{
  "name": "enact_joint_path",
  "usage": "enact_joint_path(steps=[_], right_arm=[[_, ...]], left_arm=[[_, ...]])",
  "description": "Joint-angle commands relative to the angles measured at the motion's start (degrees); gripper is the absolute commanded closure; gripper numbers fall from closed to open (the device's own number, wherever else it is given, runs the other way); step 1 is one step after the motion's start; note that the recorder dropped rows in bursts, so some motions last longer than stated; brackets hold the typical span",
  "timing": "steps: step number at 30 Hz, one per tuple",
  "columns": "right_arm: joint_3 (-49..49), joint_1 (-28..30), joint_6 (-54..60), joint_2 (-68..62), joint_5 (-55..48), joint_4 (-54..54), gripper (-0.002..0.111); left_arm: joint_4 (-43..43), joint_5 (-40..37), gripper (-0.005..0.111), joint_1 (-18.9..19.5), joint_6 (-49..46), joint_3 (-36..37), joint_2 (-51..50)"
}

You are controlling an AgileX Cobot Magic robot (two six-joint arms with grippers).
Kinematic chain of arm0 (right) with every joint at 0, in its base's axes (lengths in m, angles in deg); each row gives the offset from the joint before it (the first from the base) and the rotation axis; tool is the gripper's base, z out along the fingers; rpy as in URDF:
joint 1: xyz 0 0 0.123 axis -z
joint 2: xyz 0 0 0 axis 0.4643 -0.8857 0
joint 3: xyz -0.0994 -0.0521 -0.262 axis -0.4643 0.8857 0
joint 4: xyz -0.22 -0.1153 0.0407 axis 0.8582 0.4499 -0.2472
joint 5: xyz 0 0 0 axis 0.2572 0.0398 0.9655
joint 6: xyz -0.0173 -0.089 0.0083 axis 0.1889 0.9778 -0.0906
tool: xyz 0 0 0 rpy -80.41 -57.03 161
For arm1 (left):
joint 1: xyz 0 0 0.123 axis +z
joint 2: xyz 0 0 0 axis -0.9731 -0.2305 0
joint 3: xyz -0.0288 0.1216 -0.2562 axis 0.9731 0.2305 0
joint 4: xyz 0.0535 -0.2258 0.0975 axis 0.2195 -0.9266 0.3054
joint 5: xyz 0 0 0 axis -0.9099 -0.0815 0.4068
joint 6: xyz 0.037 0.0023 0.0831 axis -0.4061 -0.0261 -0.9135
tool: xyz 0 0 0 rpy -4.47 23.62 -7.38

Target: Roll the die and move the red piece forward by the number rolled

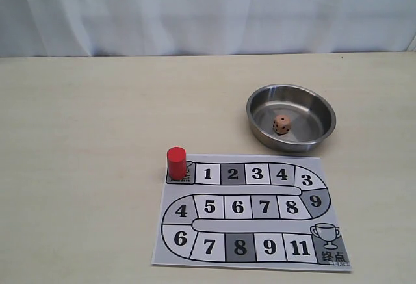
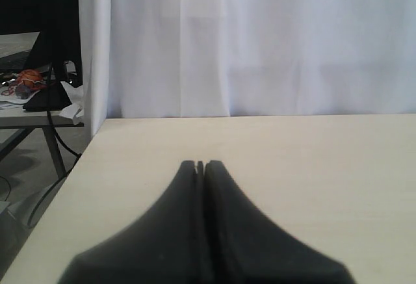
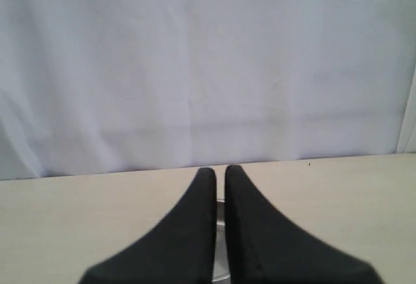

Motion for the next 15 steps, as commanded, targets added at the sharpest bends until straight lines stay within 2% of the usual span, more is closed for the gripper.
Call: enact_joint_path(steps=[1,5,7,12,15], right_arm=[[-4.80,0.38,-0.12,-7.10,-1.37,-0.06,0.104],[-9.10,0.38,0.34,-14.01,-1.41,-0.06,0.103],[-11.26,0.38,0.63,-17.28,-1.51,-0.06,0.099],[-15.52,0.38,3.49,-26.03,-1.51,-0.06,0.075],[-17.46,0.38,4.83,-31.73,-1.51,-0.06,0.066]], left_arm=[[-0.05,0.78,0.107,-0.01,0.12,-0.30,0.06],[-0.05,0.78,0.107,-0.01,0.12,-0.30,0.06],[-0.05,0.78,0.107,-0.01,0.12,-0.30,0.06],[-0.05,0.78,0.107,-0.01,0.12,-0.30,0.06],[-0.05,0.78,0.107,-0.01,0.12,-0.30,0.06]])
